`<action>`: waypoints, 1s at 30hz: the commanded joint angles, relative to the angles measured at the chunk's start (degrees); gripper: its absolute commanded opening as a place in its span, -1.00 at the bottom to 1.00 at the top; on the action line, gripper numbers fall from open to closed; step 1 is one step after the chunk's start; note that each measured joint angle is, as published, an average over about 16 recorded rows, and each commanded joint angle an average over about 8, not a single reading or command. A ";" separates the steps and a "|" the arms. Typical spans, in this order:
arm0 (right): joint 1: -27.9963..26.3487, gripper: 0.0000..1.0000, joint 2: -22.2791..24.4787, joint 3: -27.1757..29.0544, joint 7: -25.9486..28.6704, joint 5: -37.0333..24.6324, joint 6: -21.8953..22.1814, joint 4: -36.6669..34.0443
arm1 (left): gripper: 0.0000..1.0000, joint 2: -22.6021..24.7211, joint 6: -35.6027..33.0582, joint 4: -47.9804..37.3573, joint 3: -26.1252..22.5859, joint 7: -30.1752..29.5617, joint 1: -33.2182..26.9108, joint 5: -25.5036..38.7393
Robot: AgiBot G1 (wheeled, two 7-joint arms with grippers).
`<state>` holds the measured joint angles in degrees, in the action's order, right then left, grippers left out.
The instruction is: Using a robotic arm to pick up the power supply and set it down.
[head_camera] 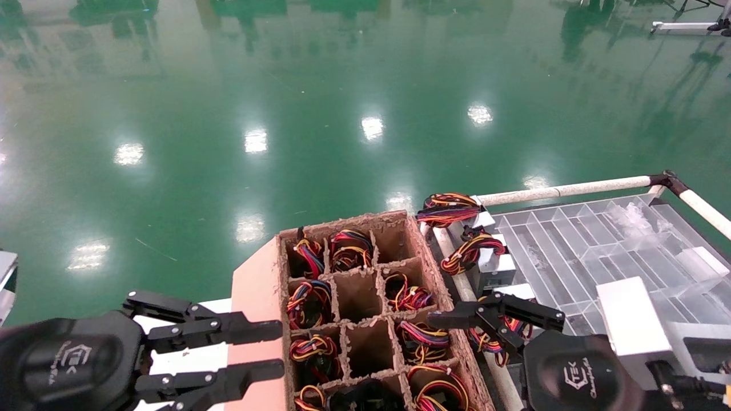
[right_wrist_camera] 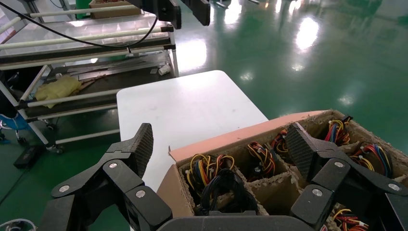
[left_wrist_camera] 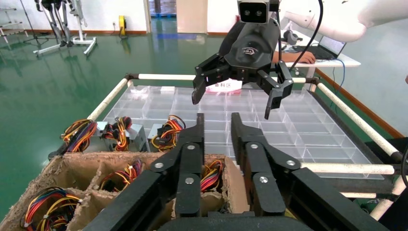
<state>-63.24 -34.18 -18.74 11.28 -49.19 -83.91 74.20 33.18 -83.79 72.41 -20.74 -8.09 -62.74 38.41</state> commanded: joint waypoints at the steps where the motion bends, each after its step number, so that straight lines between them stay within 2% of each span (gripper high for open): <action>1: 0.07 1.00 0.01 0.11 -0.05 0.25 -0.22 -0.01 | -1.00 0.00 0.00 0.00 0.00 0.00 0.00 0.00; 6: -0.04 1.00 -0.31 -0.41 -0.21 -1.90 1.36 -0.24 | -1.00 0.00 0.00 -0.01 0.00 0.00 0.00 0.00; 12: -1.78 1.00 -2.19 -2.43 -0.45 -9.31 6.21 -1.26 | -1.00 0.00 0.00 -0.01 -0.01 0.01 0.00 0.00; 17: -5.62 1.00 -4.98 -5.40 0.01 -17.27 9.01 -2.57 | -1.00 0.00 0.00 -0.01 -0.01 0.01 0.00 0.00; 25: -12.49 1.00 -10.04 -10.57 1.37 -28.77 10.40 -6.02 | -1.00 0.00 0.00 -0.02 -0.01 0.01 -0.01 -0.01; 27: -13.89 0.75 -11.21 -11.66 1.50 -31.27 10.76 -7.06 | -0.99 0.00 0.00 -0.02 -0.02 0.01 -0.01 -0.01; 30: -16.05 0.07 -13.06 -13.11 1.41 -34.60 11.21 -8.89 | -0.85 0.00 0.00 -0.02 -0.02 0.01 -0.01 -0.01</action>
<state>-79.09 -47.24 -31.47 12.53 -83.06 -72.51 64.90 33.18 -83.79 72.39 -20.76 -8.07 -62.75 38.40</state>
